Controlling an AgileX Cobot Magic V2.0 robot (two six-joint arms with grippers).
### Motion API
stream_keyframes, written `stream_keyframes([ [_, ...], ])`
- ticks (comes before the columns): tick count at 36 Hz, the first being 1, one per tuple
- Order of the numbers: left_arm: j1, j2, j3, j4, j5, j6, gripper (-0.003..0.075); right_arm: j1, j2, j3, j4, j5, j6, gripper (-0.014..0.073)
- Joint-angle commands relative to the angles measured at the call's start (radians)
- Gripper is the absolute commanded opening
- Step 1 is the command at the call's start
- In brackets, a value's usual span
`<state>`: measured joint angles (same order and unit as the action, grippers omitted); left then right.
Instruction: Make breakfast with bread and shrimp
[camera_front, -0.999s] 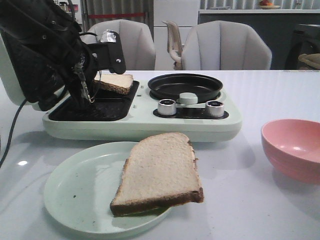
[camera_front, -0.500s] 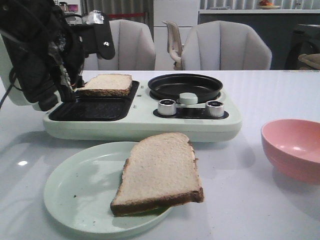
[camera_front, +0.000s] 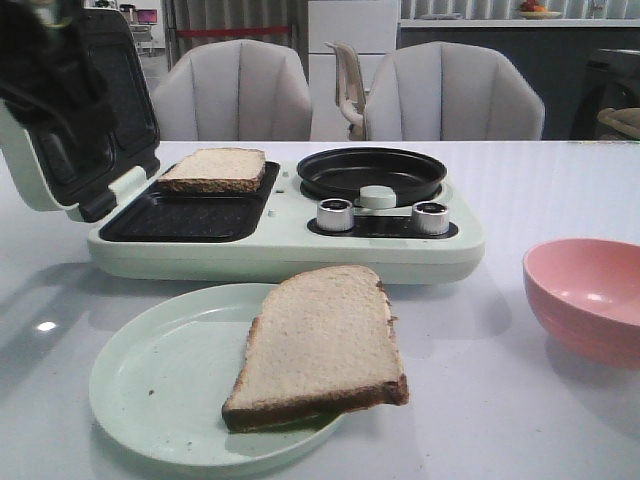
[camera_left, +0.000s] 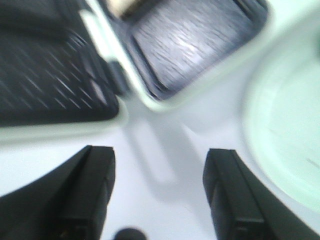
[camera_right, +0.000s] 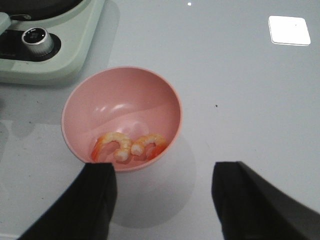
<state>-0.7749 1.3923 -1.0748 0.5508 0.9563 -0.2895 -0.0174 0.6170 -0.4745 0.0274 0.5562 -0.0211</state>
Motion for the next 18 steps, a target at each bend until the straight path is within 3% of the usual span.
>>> stream_keyframes([
  [1, -0.011, -0.124, 0.001, -0.207, 0.011, 0.128, 0.0446, 0.001, 0.008, -0.03, 0.001, -0.07, -0.007, 0.0525],
  [7, -0.011, -0.263, 0.056, -0.383, 0.0, 0.27, 0.0446, 0.001, 0.008, -0.03, 0.002, -0.078, -0.007, 0.0525],
  [18, -0.011, -0.478, 0.14, -0.447, -0.002, 0.277, 0.044, 0.001, 0.008, -0.03, 0.012, -0.083, -0.006, 0.0525],
])
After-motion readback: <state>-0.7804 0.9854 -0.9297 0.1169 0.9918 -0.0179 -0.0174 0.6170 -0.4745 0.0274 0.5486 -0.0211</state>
